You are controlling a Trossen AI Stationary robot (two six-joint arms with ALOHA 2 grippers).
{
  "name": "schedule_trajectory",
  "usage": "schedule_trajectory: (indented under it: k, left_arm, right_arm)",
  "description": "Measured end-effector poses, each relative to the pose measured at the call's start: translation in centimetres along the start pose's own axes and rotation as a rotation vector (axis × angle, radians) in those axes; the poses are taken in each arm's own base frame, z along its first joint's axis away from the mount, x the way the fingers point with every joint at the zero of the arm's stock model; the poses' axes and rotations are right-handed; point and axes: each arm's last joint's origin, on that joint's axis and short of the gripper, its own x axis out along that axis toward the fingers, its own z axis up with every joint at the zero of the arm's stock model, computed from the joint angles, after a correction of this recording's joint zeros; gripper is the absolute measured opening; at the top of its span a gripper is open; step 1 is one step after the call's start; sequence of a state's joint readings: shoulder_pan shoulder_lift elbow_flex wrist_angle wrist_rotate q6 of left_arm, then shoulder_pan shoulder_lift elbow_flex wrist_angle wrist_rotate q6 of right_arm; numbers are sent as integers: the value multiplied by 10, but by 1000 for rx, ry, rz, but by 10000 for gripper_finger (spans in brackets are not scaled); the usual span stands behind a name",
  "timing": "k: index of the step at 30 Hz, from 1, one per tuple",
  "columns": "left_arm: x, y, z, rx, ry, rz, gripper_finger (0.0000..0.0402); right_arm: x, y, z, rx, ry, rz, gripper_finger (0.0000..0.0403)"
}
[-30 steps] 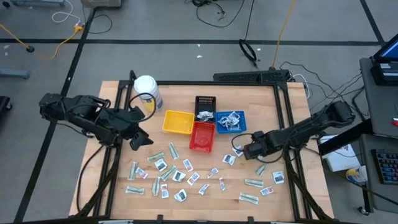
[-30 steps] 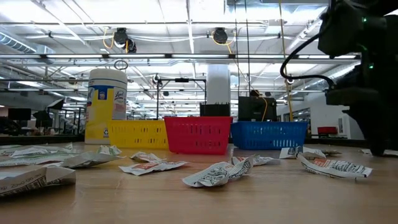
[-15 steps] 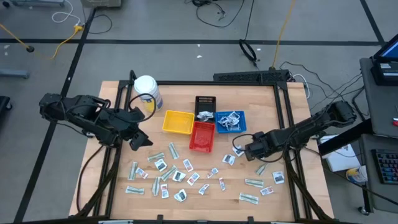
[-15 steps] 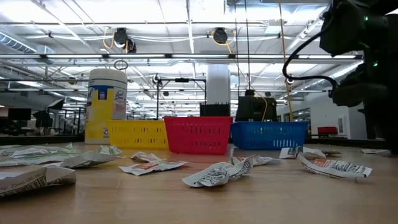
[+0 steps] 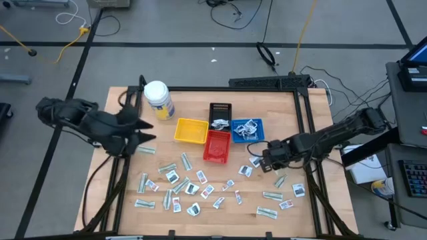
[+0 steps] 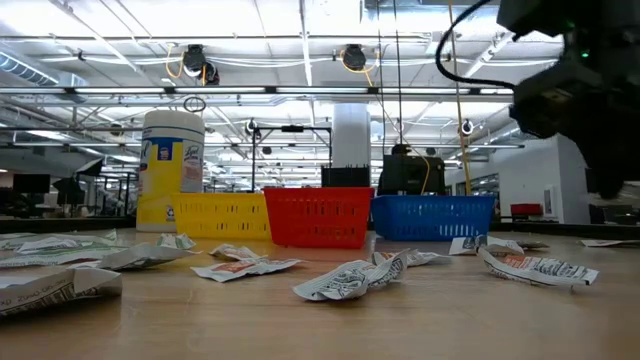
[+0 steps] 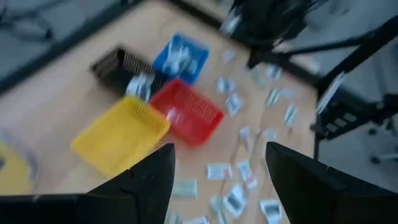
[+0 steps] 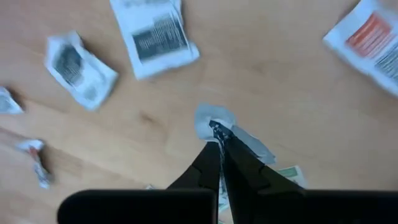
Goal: Pick & Place First Aid Supplies
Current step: Put the towelette pack into the black bin
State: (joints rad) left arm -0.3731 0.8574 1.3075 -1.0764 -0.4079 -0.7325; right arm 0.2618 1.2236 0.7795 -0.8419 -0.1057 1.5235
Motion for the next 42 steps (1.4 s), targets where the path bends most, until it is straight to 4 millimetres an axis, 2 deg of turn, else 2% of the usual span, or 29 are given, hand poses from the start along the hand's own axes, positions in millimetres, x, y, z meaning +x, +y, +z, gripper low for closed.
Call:
schedule_trajectory:
  k: [4, 9, 15, 21, 28, 35, 42]
  left_arm:
    - [-6, 15, -14, 44, -160, -108, 257]
    - [-1, 33, -36, 61, -346, -227, 257]
    - [23, 46, -70, 104, -440, -348, 257]
    - [53, 57, -105, 122, -455, -436, 257]
    - [78, 66, -134, 114, -423, -509, 257]
    - [96, 74, -158, 105, -330, -562, 257]
    - [109, 80, -172, 97, -346, -546, 257]
  right_arm:
    - [-17, 8, 7, 1, -13, 11, 1]
    - [-38, 13, 19, 33, -38, 10, 1]
    - [-59, 24, 36, 67, -74, 35, 0]
    - [-67, 51, 59, 54, -97, 48, 0]
    - [-70, 90, 101, 0, -120, 49, 0]
    - [-78, 129, 158, -70, -176, 86, 0]
    - [-80, 147, 205, -91, -195, 112, 0]
